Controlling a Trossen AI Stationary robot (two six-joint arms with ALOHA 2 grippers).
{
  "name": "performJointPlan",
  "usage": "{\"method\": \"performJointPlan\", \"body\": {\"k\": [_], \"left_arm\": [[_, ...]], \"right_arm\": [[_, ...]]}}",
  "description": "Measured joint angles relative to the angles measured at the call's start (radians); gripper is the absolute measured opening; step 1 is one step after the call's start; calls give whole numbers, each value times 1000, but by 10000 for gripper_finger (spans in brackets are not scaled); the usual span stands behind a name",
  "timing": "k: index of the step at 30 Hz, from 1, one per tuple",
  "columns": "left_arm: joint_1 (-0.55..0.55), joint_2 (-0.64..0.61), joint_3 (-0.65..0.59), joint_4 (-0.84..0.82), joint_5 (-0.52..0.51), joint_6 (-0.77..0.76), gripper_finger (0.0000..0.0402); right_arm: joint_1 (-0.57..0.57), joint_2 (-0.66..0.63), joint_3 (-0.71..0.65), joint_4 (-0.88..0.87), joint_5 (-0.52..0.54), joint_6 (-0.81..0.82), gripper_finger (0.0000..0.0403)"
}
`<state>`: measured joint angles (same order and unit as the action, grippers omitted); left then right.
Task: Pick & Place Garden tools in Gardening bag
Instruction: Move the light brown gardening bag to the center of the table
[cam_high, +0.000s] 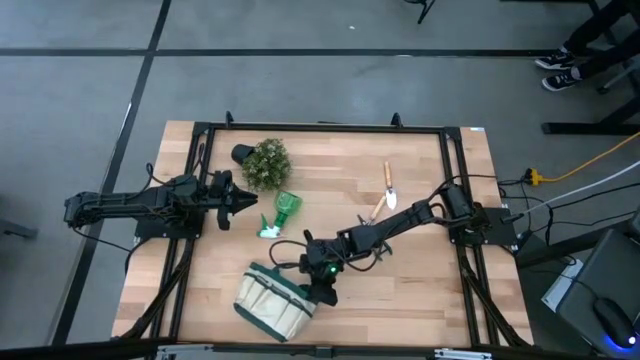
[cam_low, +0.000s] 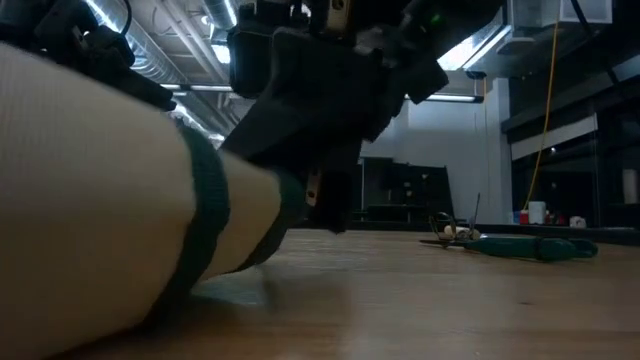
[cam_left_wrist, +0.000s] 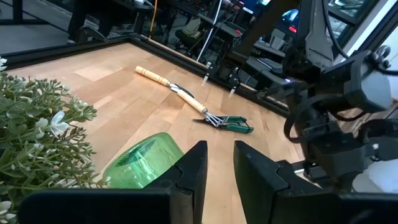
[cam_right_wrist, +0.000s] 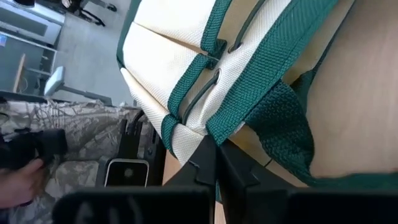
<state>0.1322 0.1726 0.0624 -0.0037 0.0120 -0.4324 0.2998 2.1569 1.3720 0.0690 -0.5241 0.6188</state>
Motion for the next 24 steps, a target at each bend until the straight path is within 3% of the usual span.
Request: {"method": "performJointPlan", "body": {"k": [6, 11, 24], "left_arm": [[0, 0, 0, 0, 0, 0, 72], [0, 0, 0, 0, 0, 0, 72], [0, 0, 0, -1, 0, 0, 72]], "right_arm": [[-18, -88, 0, -181, 34, -106, 2], [-39, -180, 0, -408, 155, -207, 1], [-96, -453, 0, -945, 725, -359, 1]]}}
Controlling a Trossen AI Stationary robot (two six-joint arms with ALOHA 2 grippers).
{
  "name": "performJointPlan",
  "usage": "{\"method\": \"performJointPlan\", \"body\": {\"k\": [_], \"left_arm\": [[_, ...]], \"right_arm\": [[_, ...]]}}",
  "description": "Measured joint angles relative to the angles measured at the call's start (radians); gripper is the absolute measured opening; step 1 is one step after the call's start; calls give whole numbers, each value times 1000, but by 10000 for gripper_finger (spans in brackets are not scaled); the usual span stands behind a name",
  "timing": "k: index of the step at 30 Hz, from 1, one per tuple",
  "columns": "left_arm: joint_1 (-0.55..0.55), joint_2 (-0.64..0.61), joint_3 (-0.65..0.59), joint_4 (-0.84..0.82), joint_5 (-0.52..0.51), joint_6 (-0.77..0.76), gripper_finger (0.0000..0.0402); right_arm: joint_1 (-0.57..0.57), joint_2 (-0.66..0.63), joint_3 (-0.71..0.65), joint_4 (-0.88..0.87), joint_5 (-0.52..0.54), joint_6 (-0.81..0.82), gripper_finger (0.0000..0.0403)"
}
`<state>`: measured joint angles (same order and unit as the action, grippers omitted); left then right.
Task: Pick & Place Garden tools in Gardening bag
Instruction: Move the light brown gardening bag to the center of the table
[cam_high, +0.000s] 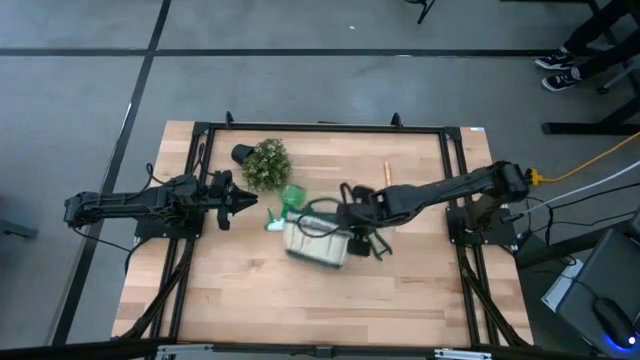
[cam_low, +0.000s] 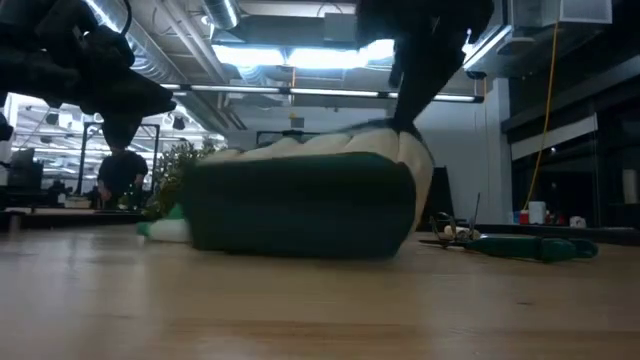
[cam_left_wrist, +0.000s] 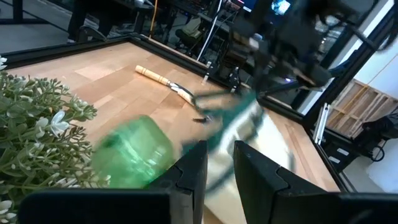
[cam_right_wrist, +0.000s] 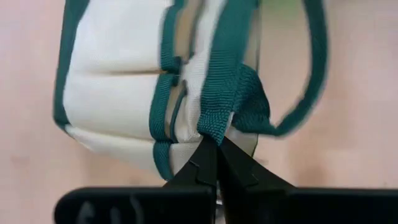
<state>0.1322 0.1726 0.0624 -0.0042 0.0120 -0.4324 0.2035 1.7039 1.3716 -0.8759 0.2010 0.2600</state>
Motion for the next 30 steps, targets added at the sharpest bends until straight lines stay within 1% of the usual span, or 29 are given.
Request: {"method": "performJointPlan", "body": {"k": [2, 7, 9, 13, 18, 21, 24, 30], "left_arm": [[0, 4, 0, 5, 0, 0, 72], [0, 9, 1, -2, 0, 0, 72], [0, 13, 0, 2, 0, 0, 72], [0, 15, 0, 1, 0, 0, 72], [0, 16, 0, 0, 0, 0, 72], [0, 15, 0, 0, 0, 0, 72], [0, 15, 0, 0, 0, 0, 72], [0, 15, 0, 0, 0, 0, 72]], "right_arm": [[0, -41, 0, -60, 100, -12, 1], [39, -114, 0, -124, 358, -41, 0], [63, -119, 0, -128, 429, -57, 0], [106, -107, -3, -116, 501, -66, 0], [147, -48, -29, -87, 495, -39, 0], [163, -3, -31, -56, 449, -37, 0], [171, 29, -31, -8, 399, -79, 0], [171, 46, -31, 76, 318, -127, 5]]}}
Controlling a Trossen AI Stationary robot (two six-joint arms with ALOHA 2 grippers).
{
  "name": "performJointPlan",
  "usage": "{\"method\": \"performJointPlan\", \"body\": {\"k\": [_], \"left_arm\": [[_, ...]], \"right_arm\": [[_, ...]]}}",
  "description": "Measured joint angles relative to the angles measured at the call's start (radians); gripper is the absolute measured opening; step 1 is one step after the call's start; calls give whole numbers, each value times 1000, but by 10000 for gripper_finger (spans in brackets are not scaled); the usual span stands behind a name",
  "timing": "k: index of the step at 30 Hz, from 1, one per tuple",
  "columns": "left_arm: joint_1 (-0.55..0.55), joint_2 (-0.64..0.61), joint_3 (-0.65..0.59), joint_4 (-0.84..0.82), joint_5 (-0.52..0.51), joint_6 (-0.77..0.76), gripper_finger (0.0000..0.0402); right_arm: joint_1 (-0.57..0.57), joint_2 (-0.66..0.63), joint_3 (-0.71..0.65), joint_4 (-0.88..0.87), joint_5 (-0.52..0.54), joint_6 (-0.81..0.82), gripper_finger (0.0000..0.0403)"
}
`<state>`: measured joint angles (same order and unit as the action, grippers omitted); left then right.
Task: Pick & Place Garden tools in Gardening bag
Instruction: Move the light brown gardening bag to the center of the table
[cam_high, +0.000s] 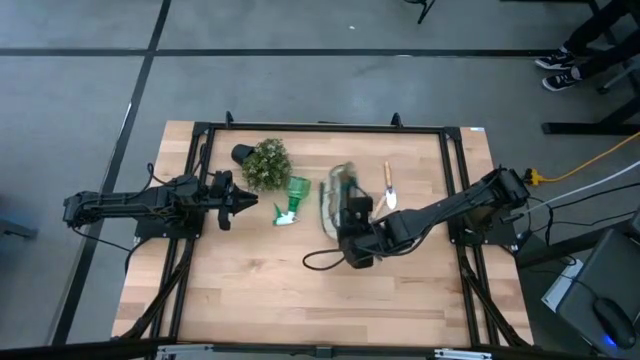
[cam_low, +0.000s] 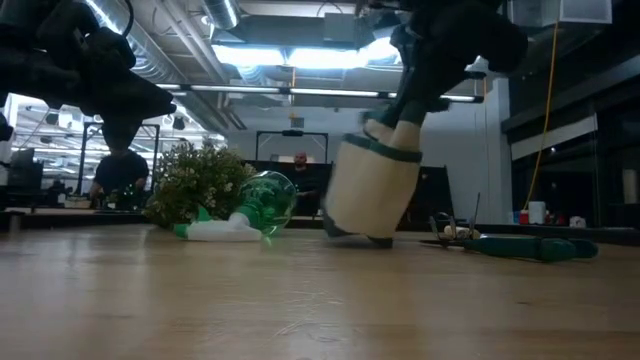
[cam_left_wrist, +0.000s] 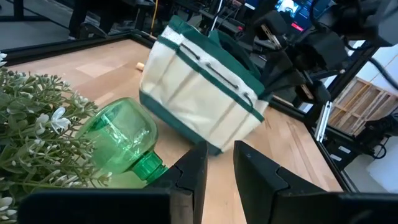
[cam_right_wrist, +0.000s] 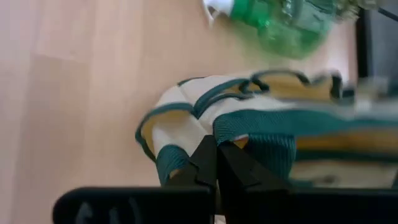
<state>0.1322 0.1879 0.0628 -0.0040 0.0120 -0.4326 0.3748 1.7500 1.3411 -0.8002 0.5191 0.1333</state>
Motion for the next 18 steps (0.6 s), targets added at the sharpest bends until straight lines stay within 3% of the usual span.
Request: {"method": "performJointPlan", "body": {"k": [5, 14, 18], "left_arm": [[0, 0, 0, 0, 0, 0, 72], [0, 0, 0, 0, 0, 0, 72], [0, 0, 0, 0, 0, 0, 72]], "right_arm": [[-2, 0, 0, 30, -17, -4, 38], [-8, 0, 22, 26, -177, 42, 125], [-9, 0, 73, -31, -189, 42, 155]]}}
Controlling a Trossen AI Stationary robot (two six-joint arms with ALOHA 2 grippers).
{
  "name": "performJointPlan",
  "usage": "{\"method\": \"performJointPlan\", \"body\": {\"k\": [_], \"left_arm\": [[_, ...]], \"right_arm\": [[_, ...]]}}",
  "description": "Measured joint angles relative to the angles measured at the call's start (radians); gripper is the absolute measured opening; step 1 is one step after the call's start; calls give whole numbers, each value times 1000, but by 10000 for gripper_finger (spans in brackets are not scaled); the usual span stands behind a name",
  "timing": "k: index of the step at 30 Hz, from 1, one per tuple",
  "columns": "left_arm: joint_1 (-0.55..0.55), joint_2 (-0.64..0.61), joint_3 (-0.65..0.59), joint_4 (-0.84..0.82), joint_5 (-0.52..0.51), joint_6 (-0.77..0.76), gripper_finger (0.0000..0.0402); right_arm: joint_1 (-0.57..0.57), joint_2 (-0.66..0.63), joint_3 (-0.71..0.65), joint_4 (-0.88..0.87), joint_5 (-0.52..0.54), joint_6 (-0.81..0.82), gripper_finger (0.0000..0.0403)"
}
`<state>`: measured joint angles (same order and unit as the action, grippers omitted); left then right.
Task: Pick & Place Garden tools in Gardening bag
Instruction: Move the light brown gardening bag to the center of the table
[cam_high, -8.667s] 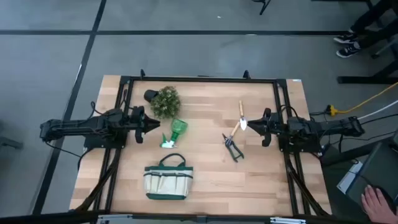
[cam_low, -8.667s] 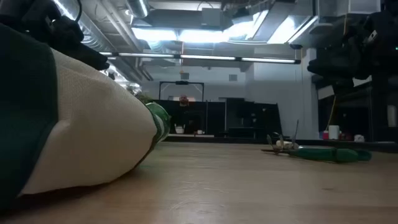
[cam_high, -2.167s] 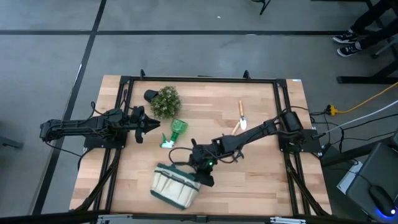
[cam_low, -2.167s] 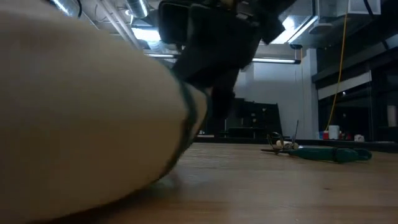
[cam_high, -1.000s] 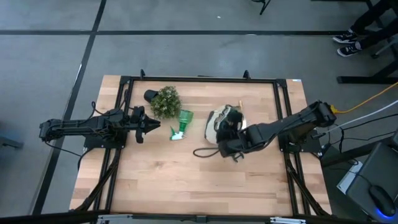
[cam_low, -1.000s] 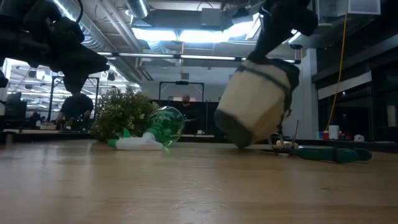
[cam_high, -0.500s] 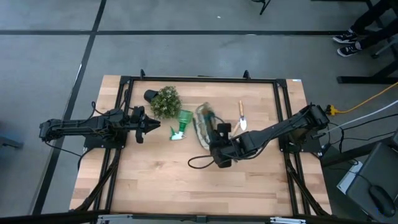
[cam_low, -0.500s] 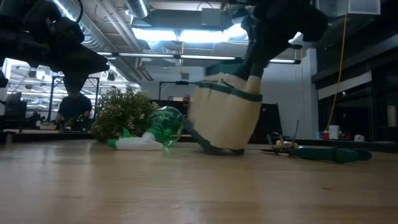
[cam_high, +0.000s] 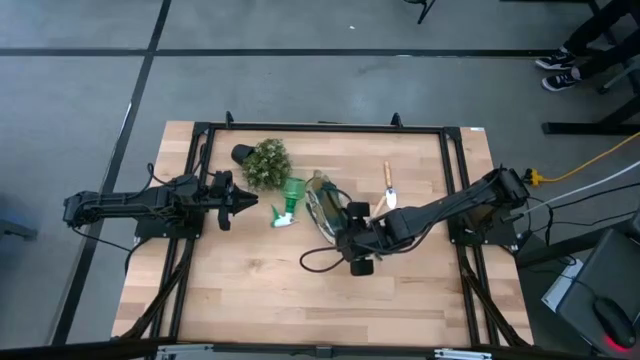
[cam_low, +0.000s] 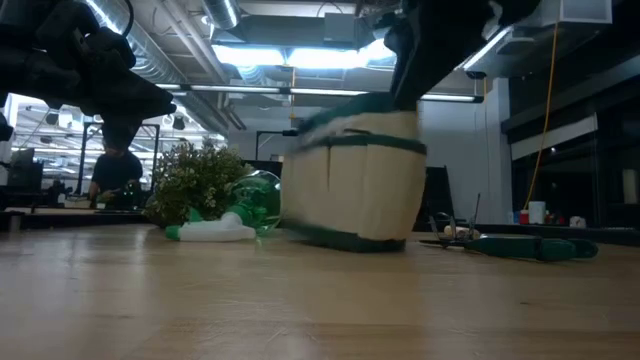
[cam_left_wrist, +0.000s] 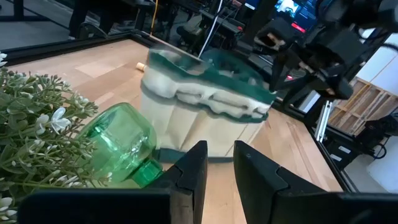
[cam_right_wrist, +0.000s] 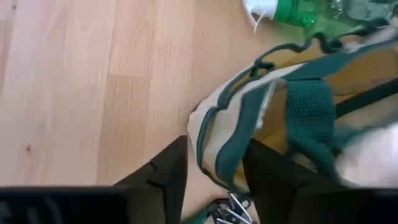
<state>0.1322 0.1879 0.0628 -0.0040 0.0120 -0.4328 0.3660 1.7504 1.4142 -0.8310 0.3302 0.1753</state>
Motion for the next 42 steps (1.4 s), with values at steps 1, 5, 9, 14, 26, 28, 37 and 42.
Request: {"method": "performJointPlan", "body": {"k": [1, 5, 9, 14, 26, 28, 37, 42], "left_arm": [[0, 0, 0, 0, 0, 0, 72], [0, 0, 0, 0, 0, 0, 72], [0, 0, 0, 0, 0, 0, 72], [0, 0, 0, 0, 0, 0, 72], [0, 0, 0, 0, 0, 0, 72], [0, 0, 0, 0, 0, 0, 72], [0, 0, 0, 0, 0, 0, 72], [0, 0, 0, 0, 0, 0, 72]], "right_arm": [[0, 0, 17, -19, 0, 0, 160], [0, 0, 90, -117, -3, 16, 168], [-2, -10, 147, -227, -5, 88, 169], [-23, -96, 86, -259, -3, 170, 169], [-141, -159, -194, -66, 139, 254, 149], [-155, -159, -239, 39, 140, 233, 139], [-168, -164, -291, 192, 177, 66, 117], [-161, -167, -234, 185, 186, -23, 116]]}}
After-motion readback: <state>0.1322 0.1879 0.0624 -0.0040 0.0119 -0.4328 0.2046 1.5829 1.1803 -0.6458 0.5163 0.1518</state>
